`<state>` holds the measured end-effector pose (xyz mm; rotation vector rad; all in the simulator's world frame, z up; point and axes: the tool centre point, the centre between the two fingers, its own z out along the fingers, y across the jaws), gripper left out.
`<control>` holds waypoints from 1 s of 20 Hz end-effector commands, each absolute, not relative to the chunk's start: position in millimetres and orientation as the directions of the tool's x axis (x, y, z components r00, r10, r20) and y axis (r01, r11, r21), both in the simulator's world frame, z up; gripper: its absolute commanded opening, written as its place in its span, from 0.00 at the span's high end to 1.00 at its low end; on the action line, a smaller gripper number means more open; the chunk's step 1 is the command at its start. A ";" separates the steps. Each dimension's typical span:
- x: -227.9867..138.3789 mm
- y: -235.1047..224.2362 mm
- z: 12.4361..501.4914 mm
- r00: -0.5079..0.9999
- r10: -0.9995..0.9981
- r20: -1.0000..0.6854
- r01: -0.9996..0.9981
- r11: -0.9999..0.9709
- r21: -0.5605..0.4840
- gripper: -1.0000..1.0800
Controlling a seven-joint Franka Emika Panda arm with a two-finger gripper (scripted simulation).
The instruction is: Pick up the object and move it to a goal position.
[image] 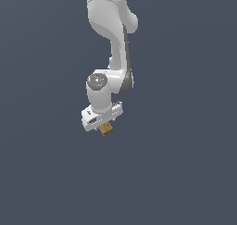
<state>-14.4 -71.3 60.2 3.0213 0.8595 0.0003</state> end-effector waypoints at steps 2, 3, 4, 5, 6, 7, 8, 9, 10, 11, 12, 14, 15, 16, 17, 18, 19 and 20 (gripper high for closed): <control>-14.8 -71.2 53.1 0.850 0.527 0.000 0.527 -0.850 0.000 0.04; -14.9 -71.4 49.4 0.850 0.527 0.000 0.527 -0.850 0.000 0.04; -15.1 -71.2 45.1 0.849 0.528 0.000 0.528 -0.849 0.000 0.04; -15.3 -71.0 40.2 0.849 0.528 0.000 0.528 -0.849 0.000 0.04; -15.5 -71.3 34.7 0.849 0.528 0.000 0.528 -0.849 0.000 0.04; -15.7 -71.0 29.3 0.849 0.529 0.000 0.529 -0.849 0.000 0.04; -15.9 -71.2 24.6 0.849 0.529 0.000 0.529 -0.849 0.000 0.04; -15.9 -71.0 20.6 0.848 0.530 0.000 0.530 -0.848 0.000 0.04; -15.9 -71.2 17.3 0.848 0.530 0.000 0.530 -0.848 0.000 0.04; -15.7 -70.9 14.8 0.848 0.530 0.000 0.530 -0.848 0.000 0.04; -15.5 -71.1 12.9 0.848 0.530 0.000 0.530 -0.848 0.000 0.04; -15.0 -71.2 11.0 0.848 0.530 0.000 0.530 -0.848 0.000 0.04; -14.9 -71.2 10.8 0.848 0.530 0.000 0.530 -0.848 0.000 0.04; -14.9 -71.2 10.8 0.848 0.530 0.000 0.530 -0.848 0.000 1.00; -14.9 -71.2 10.8 0.848 0.530 0.000 0.530 -0.848 0.000 1.00; -14.9 -71.2 10.8 0.848 0.530 0.000 0.530 -0.848 0.000 1.00; -14.9 -71.2 10.8 0.848 0.530 0.000 0.530 -0.848 0.000 1.00; -14.9 -71.2 10.8 0.848 0.530 0.000 0.530 -0.848 0.000 1.00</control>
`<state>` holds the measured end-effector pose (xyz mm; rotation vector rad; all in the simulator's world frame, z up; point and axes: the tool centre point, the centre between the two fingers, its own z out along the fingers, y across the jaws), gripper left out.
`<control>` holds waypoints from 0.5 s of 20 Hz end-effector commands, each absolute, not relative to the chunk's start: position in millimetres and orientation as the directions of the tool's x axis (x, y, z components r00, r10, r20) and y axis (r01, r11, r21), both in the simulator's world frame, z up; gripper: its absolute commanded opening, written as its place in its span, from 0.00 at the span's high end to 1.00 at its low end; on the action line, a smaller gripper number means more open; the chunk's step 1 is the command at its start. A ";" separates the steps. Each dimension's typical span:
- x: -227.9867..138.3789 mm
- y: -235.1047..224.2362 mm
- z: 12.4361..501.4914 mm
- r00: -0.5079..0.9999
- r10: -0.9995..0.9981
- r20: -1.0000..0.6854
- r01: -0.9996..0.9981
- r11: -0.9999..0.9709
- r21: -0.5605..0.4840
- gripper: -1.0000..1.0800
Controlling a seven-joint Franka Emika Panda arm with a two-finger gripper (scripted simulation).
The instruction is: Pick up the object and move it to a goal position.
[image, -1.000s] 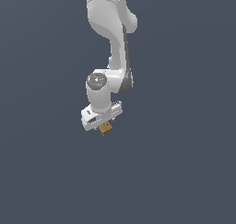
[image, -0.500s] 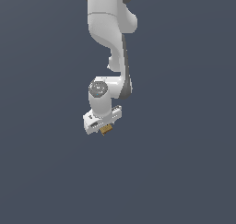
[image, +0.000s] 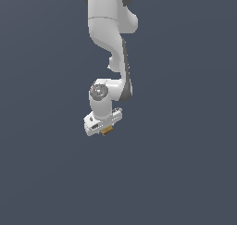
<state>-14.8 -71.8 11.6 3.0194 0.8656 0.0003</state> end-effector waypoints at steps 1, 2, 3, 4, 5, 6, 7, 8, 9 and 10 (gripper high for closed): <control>-14.9 -71.2 10.8 0.848 0.530 0.000 0.530 -0.848 0.000 1.00; -14.9 -71.2 10.8 0.848 0.530 0.000 0.530 -0.848 0.000 1.00; -14.9 -71.2 10.8 0.848 0.530 0.000 0.530 -0.848 0.000 1.00; -14.9 -71.2 10.8 0.848 0.530 0.000 0.530 -0.848 0.000 1.00; -14.9 -71.2 10.8 0.848 0.530 0.000 0.530 -0.848 0.000 1.00; -14.5 -71.3 11.4 0.848 0.530 0.001 0.530 -0.848 0.001 1.00; -14.5 -70.8 11.6 0.848 0.530 0.001 0.530 -0.848 0.001 1.00; -14.6 -69.6 12.3 0.848 0.530 0.001 0.530 -0.848 0.001 1.00; -14.6 -67.5 13.3 0.848 0.530 0.001 0.530 -0.848 0.001 1.00; -14.7 -64.6 14.7 0.848 0.530 0.001 0.530 -0.848 0.001 1.00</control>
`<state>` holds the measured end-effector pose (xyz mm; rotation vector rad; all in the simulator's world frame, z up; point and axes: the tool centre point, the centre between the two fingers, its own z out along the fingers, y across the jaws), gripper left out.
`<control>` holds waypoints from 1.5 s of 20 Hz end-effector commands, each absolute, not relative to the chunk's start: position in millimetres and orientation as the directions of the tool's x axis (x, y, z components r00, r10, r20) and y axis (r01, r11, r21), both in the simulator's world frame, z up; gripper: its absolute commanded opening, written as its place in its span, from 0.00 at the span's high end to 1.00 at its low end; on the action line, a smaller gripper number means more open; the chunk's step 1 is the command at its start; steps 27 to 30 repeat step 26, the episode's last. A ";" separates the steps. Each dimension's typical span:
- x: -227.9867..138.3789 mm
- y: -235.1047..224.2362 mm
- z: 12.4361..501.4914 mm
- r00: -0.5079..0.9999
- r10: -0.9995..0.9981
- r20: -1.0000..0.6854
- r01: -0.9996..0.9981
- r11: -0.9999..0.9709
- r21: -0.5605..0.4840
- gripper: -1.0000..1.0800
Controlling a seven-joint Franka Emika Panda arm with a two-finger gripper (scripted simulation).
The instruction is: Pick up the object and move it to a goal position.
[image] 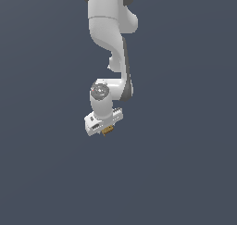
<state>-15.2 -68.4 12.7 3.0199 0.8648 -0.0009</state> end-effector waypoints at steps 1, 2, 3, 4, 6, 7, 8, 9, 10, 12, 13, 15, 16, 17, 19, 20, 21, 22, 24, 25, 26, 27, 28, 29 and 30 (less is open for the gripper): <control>-14.9 -60.8 16.5 0.848 0.530 0.001 0.530 -0.848 0.001 1.00; -15.0 -56.3 18.7 0.848 0.530 0.001 0.530 -0.848 0.001 1.00; -15.2 -50.9 21.4 0.848 0.530 0.001 0.530 -0.848 0.001 1.00; -15.4 -44.7 24.4 0.848 0.530 0.001 0.530 -0.848 0.001 1.00; -15.8 -29.9 31.6 0.848 0.530 0.001 0.530 -0.848 0.001 1.00; -16.1 -21.3 35.8 0.848 0.530 0.001 0.530 -0.848 0.001 1.00; -16.3 -11.9 40.4 0.848 0.530 0.001 0.530 -0.848 0.001 1.00; -16.5 -1.7 45.4 0.848 0.530 0.001 0.530 -0.848 0.001 1.00; -16.7 9.3 50.8 0.848 0.530 0.001 0.530 -0.848 0.001 1.00; -17.0 32.5 61.9 0.848 0.530 0.000 0.530 -0.848 0.001 1.00; -17.0 43.4 67.3 0.848 0.530 0.000 0.530 -0.848 0.001 1.00; -16.9 63.0 76.9 0.848 0.530 0.000 0.530 -0.848 0.001 1.00; -16.8 71.7 81.2 0.848 0.530 0.000 0.530 -0.848 0.001 1.00; -16.6 79.5 85.1 0.848 0.530 0.000 0.530 -0.848 0.001 1.00; -16.2 92.8 91.6 0.848 0.530 0.000 0.530 -0.848 0.001 1.00; -15.9 98.3 94.3 0.848 0.530 0.000 0.530 -0.848 0.001 1.00; -15.6 102.9 96.6 0.848 0.530 0.000 0.530 -0.848 0.001 1.00; -15.2 106.5 98.3 0.848 0.530 0.000 0.530 -0.848 0.000 1.00; -14.8 111.6 100.8 0.848 0.530 0.000 0.530 -0.848 0.000 1.00; -14.7 112.9 101.4 0.848 0.530 0.000 0.530 -0.848 0.000 1.00; -14.6 113.3 101.6 0.848 0.530 0.000 0.530 -0.848 0.000 1.00; -14.6 113.3 101.6 0.848 0.530 0.000 0.530 -0.848 0.000 1.00; -14.6 113.3 101.6 0.848 0.530 0.000 0.530 -0.848 0.000 1.00; -14.6 113.3 101.6 0.848 0.530 0.000 0.530 -0.848 0.000 1.00; -14.6 113.3 101.6 0.848 0.530 0.000 0.530 -0.848 0.000 1.00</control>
